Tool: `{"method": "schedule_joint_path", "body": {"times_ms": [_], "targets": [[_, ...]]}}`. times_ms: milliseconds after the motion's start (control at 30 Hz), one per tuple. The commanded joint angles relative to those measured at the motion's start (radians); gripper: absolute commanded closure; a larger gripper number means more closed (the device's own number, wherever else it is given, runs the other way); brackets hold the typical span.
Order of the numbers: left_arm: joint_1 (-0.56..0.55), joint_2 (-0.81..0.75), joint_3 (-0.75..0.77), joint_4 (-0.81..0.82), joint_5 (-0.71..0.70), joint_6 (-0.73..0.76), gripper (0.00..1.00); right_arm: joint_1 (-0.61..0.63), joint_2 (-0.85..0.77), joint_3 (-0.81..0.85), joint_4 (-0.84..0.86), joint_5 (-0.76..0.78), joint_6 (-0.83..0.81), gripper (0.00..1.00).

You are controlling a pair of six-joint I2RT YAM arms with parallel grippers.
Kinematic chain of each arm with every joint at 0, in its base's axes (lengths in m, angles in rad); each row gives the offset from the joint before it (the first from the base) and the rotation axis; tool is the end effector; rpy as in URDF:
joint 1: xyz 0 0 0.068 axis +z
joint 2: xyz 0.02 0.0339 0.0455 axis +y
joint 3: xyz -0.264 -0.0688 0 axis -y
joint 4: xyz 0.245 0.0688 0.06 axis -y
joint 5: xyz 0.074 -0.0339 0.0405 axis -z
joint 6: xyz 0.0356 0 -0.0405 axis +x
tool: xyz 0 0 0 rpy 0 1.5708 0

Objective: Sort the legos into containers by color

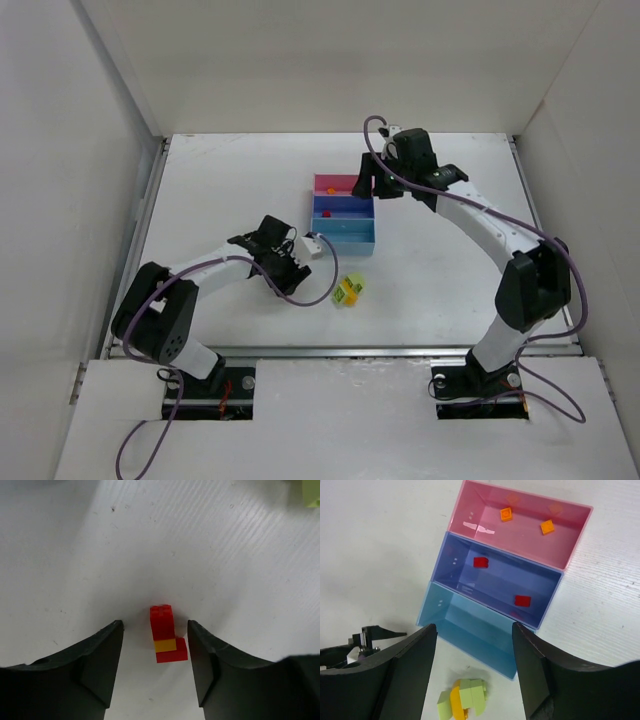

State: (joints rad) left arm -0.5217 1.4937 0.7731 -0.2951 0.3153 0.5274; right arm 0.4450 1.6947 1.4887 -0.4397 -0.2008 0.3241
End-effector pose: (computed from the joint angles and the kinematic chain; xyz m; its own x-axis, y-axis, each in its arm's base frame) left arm 0.2374 -0.1492 0.1685 -0.3269 0.7398 -0.5880 0.9027 0.4287 0.0375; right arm 0.3505 0.1750 0.3186 -0.6950 0.0143 -0.7189 -0.3632 0.8559 0.3681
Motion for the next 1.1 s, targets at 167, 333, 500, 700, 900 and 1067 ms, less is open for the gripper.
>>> {"method": "schedule_joint_path", "body": {"times_ms": [167,333,500,700,900,1067], "targets": [[0.002,-0.006,0.04,-0.007,0.011,0.019,0.33,0.003,-0.058,-0.005,0.015,0.041,-0.031,0.33],[0.002,-0.041,0.031,-0.087,-0.002,0.034,0.32,0.003,-0.049,-0.005,0.015,0.032,-0.031,0.33],[0.002,-0.041,0.031,-0.125,-0.025,0.025,0.33,0.003,-0.04,0.004,0.015,0.023,-0.031,0.33],[0.002,-0.032,0.022,-0.125,-0.025,0.025,0.45,0.003,-0.03,0.004,0.015,0.023,-0.04,0.33],[0.002,-0.013,0.022,-0.125,-0.025,0.037,0.62,0.003,-0.021,0.004,0.015,0.023,-0.04,0.33],[0.002,-0.013,0.022,-0.125,-0.025,0.037,0.83,0.003,-0.021,0.022,0.006,0.023,-0.04,0.33]]}}
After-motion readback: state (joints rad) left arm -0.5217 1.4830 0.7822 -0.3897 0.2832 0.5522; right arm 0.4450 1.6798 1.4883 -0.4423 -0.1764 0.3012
